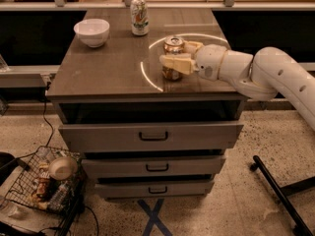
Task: Place orange can into white bowl
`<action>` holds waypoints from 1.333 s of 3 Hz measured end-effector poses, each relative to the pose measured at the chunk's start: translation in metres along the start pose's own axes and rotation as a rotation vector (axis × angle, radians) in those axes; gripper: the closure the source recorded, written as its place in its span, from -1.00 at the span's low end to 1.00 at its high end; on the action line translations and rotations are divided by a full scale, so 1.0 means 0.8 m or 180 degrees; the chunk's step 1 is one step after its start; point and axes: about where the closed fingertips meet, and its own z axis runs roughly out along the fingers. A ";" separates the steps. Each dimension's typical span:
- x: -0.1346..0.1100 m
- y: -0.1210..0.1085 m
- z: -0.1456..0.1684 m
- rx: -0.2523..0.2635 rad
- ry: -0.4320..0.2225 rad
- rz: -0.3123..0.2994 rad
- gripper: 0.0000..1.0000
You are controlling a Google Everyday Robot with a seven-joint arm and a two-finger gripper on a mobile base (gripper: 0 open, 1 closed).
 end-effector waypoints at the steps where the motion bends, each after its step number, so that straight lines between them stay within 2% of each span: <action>1: -0.001 0.002 0.002 -0.0012 -0.0002 -0.0001 0.40; 2: -0.003 0.004 0.007 -0.0028 -0.0003 -0.0001 0.98; 3: -0.009 0.003 0.011 -0.0033 0.0008 0.0001 1.00; 4: -0.048 -0.012 0.045 -0.0094 -0.0047 -0.0013 1.00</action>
Offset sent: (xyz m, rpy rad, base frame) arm -0.0002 0.0022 0.0003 0.0003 -0.0003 0.0034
